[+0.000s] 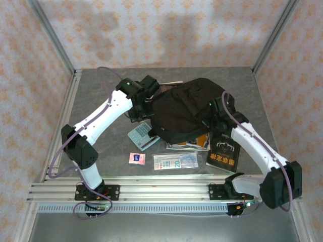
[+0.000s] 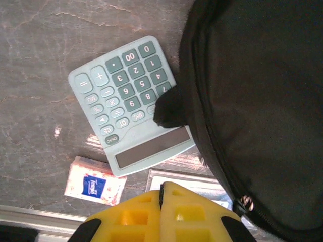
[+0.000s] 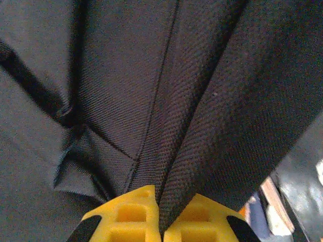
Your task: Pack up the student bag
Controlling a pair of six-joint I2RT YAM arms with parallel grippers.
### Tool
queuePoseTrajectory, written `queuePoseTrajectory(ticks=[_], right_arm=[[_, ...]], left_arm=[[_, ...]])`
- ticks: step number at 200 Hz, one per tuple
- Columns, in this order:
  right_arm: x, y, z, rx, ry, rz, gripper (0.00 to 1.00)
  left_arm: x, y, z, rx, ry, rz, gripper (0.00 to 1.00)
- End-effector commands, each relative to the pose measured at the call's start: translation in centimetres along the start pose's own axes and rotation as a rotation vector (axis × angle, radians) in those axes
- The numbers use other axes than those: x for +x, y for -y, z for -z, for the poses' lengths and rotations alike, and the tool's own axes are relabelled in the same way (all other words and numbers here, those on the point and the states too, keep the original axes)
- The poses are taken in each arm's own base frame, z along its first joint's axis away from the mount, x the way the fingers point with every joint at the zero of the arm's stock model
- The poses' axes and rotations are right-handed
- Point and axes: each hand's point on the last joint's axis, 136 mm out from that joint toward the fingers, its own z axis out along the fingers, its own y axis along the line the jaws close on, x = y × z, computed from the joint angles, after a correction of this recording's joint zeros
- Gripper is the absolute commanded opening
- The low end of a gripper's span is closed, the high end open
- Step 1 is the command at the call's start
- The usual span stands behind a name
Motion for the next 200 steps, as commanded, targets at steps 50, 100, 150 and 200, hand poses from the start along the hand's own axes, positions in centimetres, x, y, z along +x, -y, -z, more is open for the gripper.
queuePoseTrajectory(ticks=[50,100,150,200], right_arm=[[-3.5,-6.5,0.6,-0.105,0.015,0.233,0.0],[-2.3,-4.9,0.0,-0.094,0.001,0.176,0.0],[-1.7,-4.5,-0.4,-0.122,0.001,0.108,0.0],[-1.3,-3.9,-0.8,-0.107,-0.01,0.089,0.0]], left_arm=[[-1.1,2.1,1.4,0.061,0.067,-0.094,0.18],[-3.3,1.7,2.7,0.154,0.119,0.107,0.58],[-3.5,3.4,0.5,0.229,0.092,0.161,0.75],[-3.3,4.1,-0.9,0.263,0.066,0.18,0.65]])
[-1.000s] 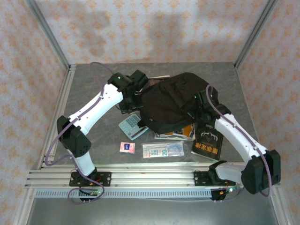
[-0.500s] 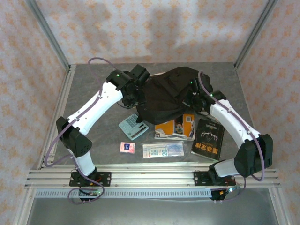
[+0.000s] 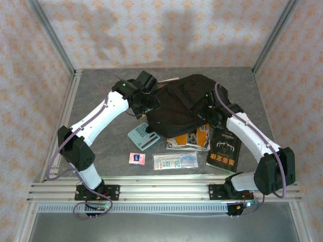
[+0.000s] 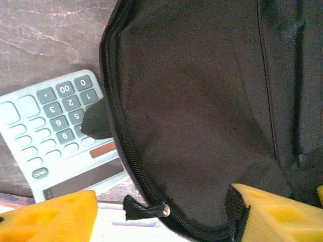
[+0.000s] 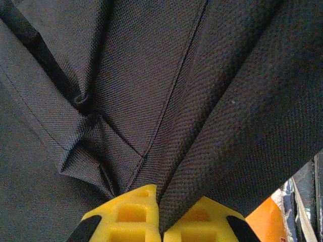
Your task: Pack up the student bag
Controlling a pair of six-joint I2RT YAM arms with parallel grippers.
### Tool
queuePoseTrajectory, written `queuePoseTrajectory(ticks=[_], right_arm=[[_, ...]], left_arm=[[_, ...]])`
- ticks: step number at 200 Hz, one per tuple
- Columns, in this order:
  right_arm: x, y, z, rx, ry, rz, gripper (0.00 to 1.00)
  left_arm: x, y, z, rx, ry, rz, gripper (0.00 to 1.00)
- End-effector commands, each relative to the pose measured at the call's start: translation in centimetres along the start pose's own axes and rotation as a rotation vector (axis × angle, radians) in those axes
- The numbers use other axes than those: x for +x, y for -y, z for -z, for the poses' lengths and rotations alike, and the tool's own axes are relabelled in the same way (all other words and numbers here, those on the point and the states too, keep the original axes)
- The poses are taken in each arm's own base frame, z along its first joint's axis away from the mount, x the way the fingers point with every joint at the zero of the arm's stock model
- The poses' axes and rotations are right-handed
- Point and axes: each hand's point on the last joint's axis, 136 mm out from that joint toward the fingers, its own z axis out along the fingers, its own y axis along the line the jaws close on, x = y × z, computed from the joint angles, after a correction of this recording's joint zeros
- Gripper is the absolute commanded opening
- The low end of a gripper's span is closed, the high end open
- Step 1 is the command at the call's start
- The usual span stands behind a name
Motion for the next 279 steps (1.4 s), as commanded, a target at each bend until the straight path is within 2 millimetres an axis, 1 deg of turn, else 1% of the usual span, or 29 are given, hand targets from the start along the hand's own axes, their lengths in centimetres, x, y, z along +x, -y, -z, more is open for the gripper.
queuePoseTrajectory(ticks=[1,38,71,101,135,157,191,210,221,229,241,246,249,251,279], right_arm=[[-0.5,-1.0,0.6,-0.056,0.029,-0.013,0.0],[-0.5,-0.8,0.4,-0.048,0.03,-0.021,0.0],[-0.2,-0.7,0.0,-0.054,0.021,-0.038,0.0],[0.0,-0.5,-0.3,-0.05,0.02,-0.048,0.0],[0.0,-0.2,-0.6,-0.039,0.018,-0.054,0.0],[0.0,-0.2,-0.7,-0.035,0.02,-0.055,0.0],[-0.2,-0.2,-0.8,-0.033,0.025,-0.058,0.0],[-0.1,-0.1,-0.9,-0.028,0.023,-0.058,0.0],[-0.2,-0.1,-1.0,-0.027,0.024,-0.059,0.0],[-0.2,-0.1,-1.0,-0.025,0.025,-0.058,0.0],[-0.1,0.1,-1.1,-0.016,0.024,-0.054,0.0],[-0.2,0.2,-1.0,-0.01,0.026,-0.05,0.0],[-0.2,0.3,-1.0,-0.003,0.027,-0.047,0.0],[-0.2,0.4,-1.0,0.002,0.028,-0.047,0.0],[-0.6,1.2,-0.8,0.046,0.031,-0.023,0.0]], left_arm=[[0.2,0.3,-0.8,0.029,-0.011,0.032,0.64],[0.8,-0.5,-1.6,0.001,-0.033,0.04,0.63],[1.1,-0.4,-2.4,0.009,-0.045,0.051,0.61],[1.0,-0.2,-3.1,0.008,-0.049,0.049,0.55],[1.3,0.3,-3.6,0.016,-0.064,0.051,0.44],[1.8,0.2,-4.0,0.002,-0.072,0.042,0.43],[2.3,-0.5,-4.7,-0.028,-0.082,0.035,0.43],[2.5,-0.4,-5.0,-0.024,-0.084,0.024,0.42],[2.5,0.0,-5.0,-0.009,-0.081,0.008,0.37],[2.4,0.3,-4.8,0.001,-0.072,-0.005,0.31],[2.2,0.6,-4.4,0.013,-0.06,-0.025,0.17],[2.1,0.7,-4.2,0.014,-0.053,-0.035,0.09],[2.0,0.6,-4.0,0.012,-0.048,-0.04,0.02],[2.0,0.6,-3.9,0.011,-0.043,-0.045,0.0],[1.2,-0.1,-2.0,-0.018,0.011,-0.104,0.0]])
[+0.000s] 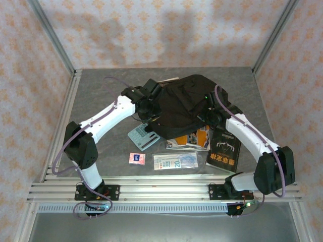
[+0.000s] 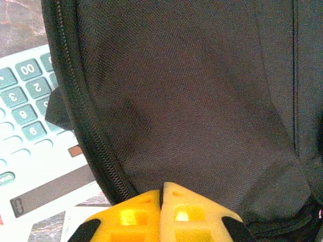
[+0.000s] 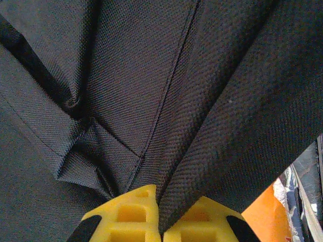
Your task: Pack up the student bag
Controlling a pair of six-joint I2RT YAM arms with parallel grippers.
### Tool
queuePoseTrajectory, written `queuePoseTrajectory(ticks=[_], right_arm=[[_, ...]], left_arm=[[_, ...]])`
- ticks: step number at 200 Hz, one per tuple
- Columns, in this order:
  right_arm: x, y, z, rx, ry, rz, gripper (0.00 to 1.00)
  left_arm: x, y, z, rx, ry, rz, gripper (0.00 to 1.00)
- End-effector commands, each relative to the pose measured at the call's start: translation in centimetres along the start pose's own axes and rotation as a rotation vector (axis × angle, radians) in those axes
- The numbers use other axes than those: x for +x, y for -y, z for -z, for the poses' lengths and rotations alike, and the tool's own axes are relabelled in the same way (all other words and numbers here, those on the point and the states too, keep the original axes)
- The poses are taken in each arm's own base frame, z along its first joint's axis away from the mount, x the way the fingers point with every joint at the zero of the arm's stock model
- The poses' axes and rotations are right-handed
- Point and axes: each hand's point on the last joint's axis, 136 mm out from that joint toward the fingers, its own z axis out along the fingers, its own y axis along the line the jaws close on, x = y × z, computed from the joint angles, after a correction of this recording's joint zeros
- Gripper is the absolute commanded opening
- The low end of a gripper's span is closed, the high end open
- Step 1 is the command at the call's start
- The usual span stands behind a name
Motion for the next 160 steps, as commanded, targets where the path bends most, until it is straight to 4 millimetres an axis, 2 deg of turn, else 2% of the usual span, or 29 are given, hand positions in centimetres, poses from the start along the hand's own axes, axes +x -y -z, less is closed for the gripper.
queuePoseTrajectory(ticks=[1,45,84,105,116,135,160], right_arm=[[-1.2,0.2,0.3,0.029,0.041,0.029,0.0],[-2.7,1.6,0.9,0.115,0.075,0.072,0.0],[-4.1,3.8,0.6,0.188,0.081,0.035,0.0],[-4.7,4.3,0.2,0.171,0.07,-0.005,0.0],[-4.9,3.2,-0.2,0.12,0.054,-0.008,0.0],[-4.8,-1.2,-0.8,-0.065,-0.032,0.019,0.0],[-6.2,-6.5,1.3,-0.28,0.017,0.083,0.0]], left_arm=[[-1.0,-0.4,2.4,-0.023,0.08,-0.07,0.0],[-1.3,-2.4,3.6,-0.111,0.112,-0.136,0.0],[-2.9,-4.2,4.4,-0.18,0.168,-0.159,0.0],[-3.4,-3.9,4.7,-0.159,0.177,-0.167,0.0],[-3.4,-2.7,4.7,-0.104,0.167,-0.171,0.0],[-2.9,0.2,4.6,0.007,0.135,-0.187,0.0],[-1.9,2.9,5.5,0.059,0.133,-0.261,0.0]])
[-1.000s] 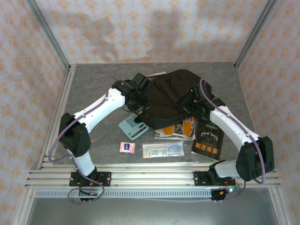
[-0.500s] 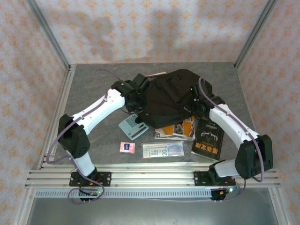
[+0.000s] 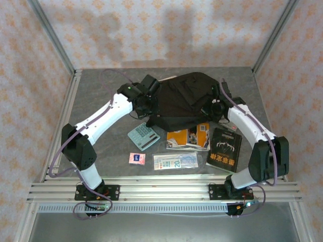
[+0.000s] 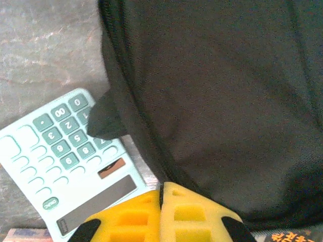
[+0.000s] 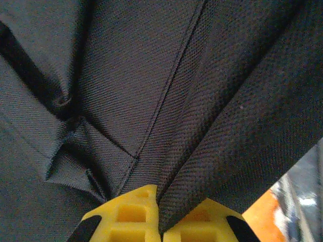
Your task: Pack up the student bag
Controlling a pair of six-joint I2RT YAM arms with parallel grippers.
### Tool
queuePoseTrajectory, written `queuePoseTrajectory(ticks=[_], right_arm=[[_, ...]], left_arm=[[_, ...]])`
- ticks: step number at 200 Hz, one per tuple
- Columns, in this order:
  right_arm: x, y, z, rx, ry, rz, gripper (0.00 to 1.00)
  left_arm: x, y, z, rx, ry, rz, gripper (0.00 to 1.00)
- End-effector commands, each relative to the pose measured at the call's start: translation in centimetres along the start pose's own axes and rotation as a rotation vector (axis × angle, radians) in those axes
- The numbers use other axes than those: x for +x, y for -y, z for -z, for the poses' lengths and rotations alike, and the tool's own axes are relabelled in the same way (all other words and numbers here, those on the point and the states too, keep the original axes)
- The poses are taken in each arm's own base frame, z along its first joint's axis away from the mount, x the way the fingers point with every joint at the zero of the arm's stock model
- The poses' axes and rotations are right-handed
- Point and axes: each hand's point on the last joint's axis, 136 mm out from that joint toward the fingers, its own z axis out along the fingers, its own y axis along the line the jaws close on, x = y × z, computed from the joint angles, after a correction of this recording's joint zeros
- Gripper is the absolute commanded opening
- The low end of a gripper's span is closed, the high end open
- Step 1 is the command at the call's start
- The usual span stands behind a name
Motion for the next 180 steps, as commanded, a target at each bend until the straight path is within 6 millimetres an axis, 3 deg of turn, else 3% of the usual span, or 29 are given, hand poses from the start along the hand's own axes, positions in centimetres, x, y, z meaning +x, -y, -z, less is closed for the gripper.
queuePoseTrajectory(ticks=[1,22,35,54,67,88,112,125,157,180], right_arm=[[-2.8,-6.2,2.5,-0.236,0.088,0.103,0.0],[-2.8,-10.4,4.2,-0.43,0.065,0.174,0.0],[-1.5,-12.9,4.6,-0.567,-0.026,0.222,0.0],[0.1,-14.0,4.0,-0.622,-0.13,0.282,0.0],[-0.2,-12.9,2.8,-0.538,-0.112,0.293,0.0],[-2.0,-8.3,0.2,-0.257,-0.066,0.238,0.01],[-3.0,-2.7,-0.7,0.055,-0.033,0.135,0.53],[-2.8,-0.9,0.3,0.137,-0.008,0.067,0.62],[-0.6,0.9,4.2,0.159,0.017,-0.137,0.65],[3.0,-0.8,5.6,0.006,-0.063,-0.303,0.65]], left_arm=[[-0.5,2.4,2.6,0.069,0.039,-0.077,0.0],[0.5,3.7,3.9,0.118,0.046,-0.116,0.0],[1.1,4.5,5.2,0.159,0.059,-0.133,0.0],[2.3,5.4,7.2,0.205,0.076,-0.162,0.0],[3.2,5.9,8.0,0.225,0.075,-0.172,0.0],[4.7,5.9,7.0,0.229,0.037,-0.156,0.0],[5.2,6.3,5.0,0.235,0.004,-0.112,0.0],[5.0,7.0,4.4,0.241,0.002,-0.097,0.0],[4.5,8.0,4.2,0.226,-0.005,-0.116,0.0],[4.8,7.8,4.1,0.22,-0.01,-0.115,0.0]])
